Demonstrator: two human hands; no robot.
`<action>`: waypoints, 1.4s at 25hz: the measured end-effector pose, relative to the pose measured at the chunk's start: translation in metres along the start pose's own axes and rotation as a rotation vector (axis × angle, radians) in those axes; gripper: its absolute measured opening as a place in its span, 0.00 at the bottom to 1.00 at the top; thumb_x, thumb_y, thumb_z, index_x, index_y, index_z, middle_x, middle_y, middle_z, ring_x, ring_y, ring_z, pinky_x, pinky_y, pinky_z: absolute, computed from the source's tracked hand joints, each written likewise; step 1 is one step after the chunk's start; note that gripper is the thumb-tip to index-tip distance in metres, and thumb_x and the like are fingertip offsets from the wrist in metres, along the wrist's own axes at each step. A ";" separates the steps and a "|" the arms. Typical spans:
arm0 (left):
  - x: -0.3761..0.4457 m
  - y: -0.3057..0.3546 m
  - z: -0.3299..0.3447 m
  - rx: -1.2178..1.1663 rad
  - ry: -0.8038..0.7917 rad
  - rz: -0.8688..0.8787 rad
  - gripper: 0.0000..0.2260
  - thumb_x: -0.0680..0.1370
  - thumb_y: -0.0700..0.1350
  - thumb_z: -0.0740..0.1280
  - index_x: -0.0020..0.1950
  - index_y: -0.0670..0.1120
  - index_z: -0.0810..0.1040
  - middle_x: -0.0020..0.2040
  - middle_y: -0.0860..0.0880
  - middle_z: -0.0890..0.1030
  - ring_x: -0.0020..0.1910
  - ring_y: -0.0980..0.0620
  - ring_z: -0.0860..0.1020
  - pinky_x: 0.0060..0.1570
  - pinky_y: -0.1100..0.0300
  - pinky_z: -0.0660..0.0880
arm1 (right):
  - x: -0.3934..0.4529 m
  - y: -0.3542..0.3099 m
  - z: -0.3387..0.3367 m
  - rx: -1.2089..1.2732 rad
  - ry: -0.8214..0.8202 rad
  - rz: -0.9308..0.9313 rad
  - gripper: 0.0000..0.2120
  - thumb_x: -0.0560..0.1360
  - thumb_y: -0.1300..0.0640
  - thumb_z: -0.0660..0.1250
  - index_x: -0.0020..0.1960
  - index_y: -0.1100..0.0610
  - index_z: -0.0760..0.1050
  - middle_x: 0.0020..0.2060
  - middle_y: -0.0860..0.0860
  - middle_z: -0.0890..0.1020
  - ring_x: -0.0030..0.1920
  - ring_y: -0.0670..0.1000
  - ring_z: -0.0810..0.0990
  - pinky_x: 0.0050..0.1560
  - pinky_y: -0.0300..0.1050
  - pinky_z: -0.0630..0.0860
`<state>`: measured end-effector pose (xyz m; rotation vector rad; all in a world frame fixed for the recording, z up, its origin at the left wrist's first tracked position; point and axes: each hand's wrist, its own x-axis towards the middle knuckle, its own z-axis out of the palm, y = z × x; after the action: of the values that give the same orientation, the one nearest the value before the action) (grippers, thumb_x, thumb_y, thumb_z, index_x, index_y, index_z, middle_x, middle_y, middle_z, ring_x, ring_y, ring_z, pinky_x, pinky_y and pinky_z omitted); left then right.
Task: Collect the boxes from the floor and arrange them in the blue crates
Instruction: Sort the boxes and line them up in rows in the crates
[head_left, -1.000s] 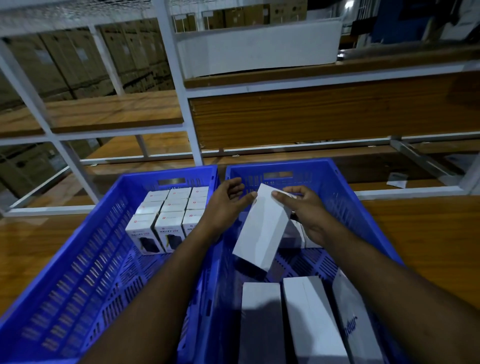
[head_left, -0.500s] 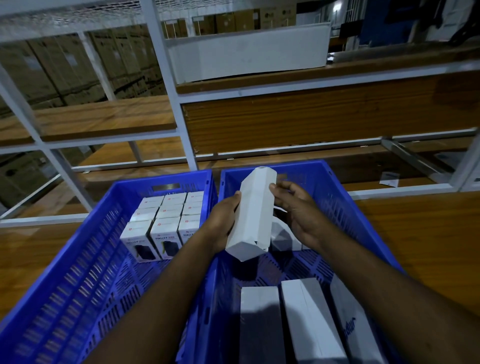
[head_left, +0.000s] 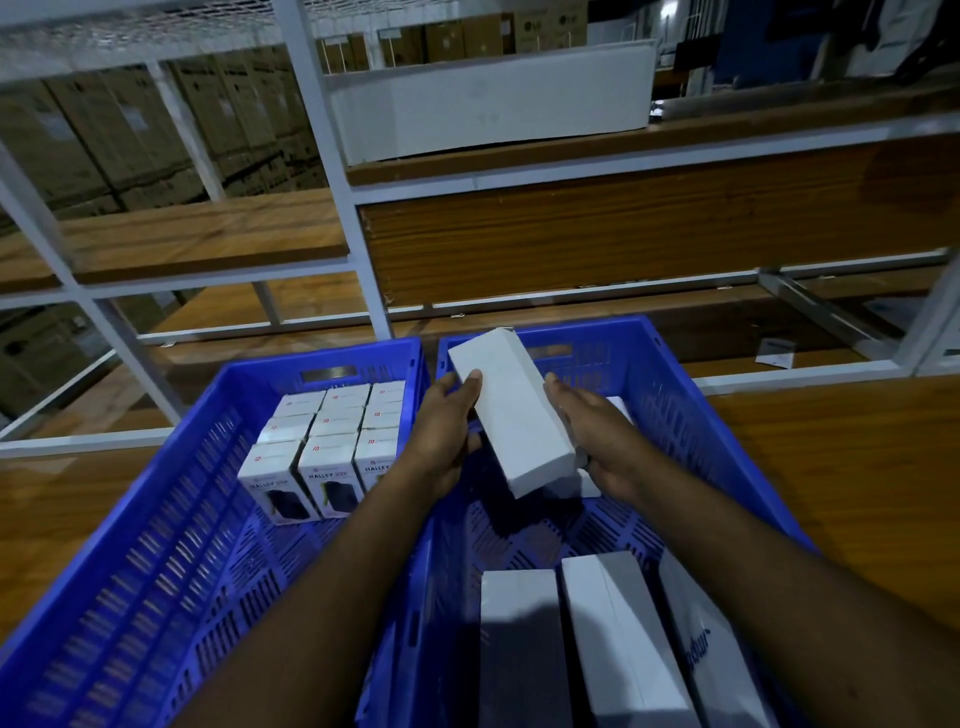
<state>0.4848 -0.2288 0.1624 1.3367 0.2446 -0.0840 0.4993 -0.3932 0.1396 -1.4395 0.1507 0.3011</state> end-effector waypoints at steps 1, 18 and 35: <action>0.001 0.000 0.001 -0.002 0.043 0.026 0.23 0.83 0.49 0.64 0.76 0.49 0.63 0.59 0.47 0.81 0.56 0.47 0.82 0.53 0.46 0.82 | -0.001 0.001 0.000 -0.019 -0.028 0.041 0.24 0.76 0.35 0.64 0.61 0.53 0.75 0.52 0.55 0.85 0.53 0.59 0.84 0.54 0.58 0.79; 0.014 -0.014 -0.013 0.421 0.227 0.535 0.16 0.82 0.44 0.66 0.69 0.48 0.71 0.62 0.48 0.78 0.59 0.54 0.78 0.59 0.51 0.79 | 0.037 0.045 -0.050 0.231 0.360 0.228 0.29 0.69 0.58 0.78 0.67 0.60 0.72 0.58 0.56 0.80 0.54 0.58 0.78 0.32 0.47 0.78; 0.017 -0.015 -0.014 0.463 0.223 0.490 0.13 0.82 0.44 0.65 0.67 0.47 0.72 0.61 0.47 0.78 0.58 0.51 0.78 0.55 0.54 0.79 | 0.023 0.058 -0.015 -0.783 0.748 -0.040 0.37 0.65 0.62 0.78 0.70 0.52 0.66 0.73 0.56 0.60 0.71 0.59 0.61 0.64 0.56 0.72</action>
<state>0.4966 -0.2174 0.1409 1.8355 0.0785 0.4475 0.5055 -0.3999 0.0760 -2.2806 0.6636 -0.2680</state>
